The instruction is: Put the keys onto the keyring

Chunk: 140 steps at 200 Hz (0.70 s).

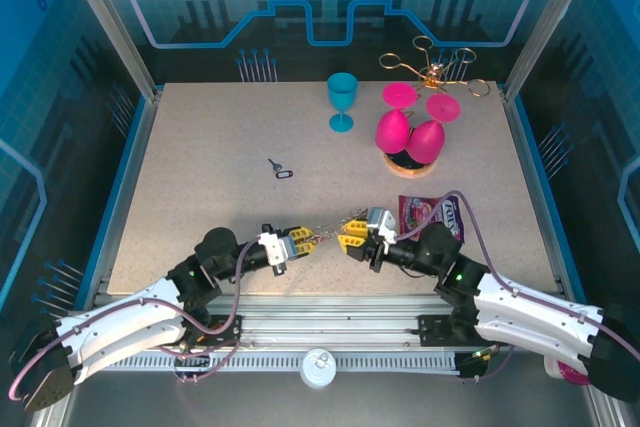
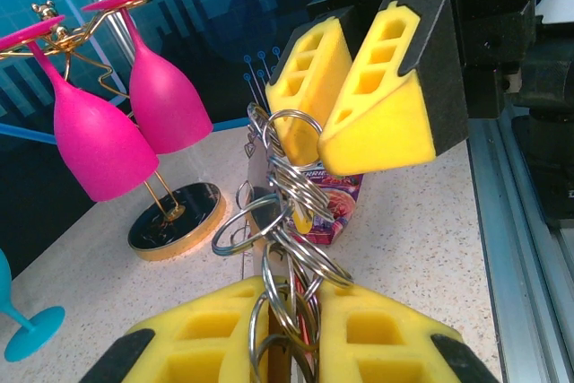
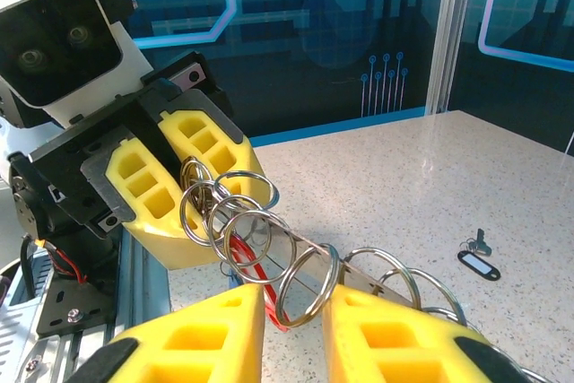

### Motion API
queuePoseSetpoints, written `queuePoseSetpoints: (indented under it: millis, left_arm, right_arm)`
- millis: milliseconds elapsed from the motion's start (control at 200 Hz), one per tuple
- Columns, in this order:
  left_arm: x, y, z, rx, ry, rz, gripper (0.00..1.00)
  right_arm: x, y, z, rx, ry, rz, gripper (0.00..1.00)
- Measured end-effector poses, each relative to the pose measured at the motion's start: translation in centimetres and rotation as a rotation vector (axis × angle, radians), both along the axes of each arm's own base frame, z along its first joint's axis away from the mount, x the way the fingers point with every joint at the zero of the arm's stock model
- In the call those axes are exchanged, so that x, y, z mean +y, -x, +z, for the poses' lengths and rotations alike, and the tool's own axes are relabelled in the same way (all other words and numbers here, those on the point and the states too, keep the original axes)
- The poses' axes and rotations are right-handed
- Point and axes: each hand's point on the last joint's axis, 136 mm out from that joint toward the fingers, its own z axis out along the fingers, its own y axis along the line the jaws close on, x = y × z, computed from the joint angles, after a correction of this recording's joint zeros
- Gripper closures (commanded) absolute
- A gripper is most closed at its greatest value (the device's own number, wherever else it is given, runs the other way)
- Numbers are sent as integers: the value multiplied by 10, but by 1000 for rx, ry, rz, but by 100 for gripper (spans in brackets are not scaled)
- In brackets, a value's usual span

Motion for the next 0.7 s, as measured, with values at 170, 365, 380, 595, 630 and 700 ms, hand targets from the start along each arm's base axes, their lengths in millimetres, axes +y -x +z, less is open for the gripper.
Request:
queuePoseSetpoints:
  millis: [170, 365, 380, 595, 630, 700]
  left_arm:
    - [1, -1, -3, 2, -10, 7, 100]
    - [1, -1, -4, -7, -22, 12, 100]
    - [1, -1, -4, -7, -22, 12, 100]
    - [2, -3, -10, 7, -40, 29, 94]
    - [2, -3, -11, 11, -45, 32, 92]
    - [3, -5, -14, 18, -55, 41, 84]
  right_arm:
    - [0, -5, -3, 19, 2, -25, 85]
    - [-1, -9, -2, 32, -1, -45, 99]
    - [-1, -9, -2, 34, -1, -46, 100]
    - [1, -12, -4, 41, 10, -55, 100]
    - [2, -13, -6, 45, 15, -57, 100]
    - [3, -15, -11, 52, 26, -61, 100]
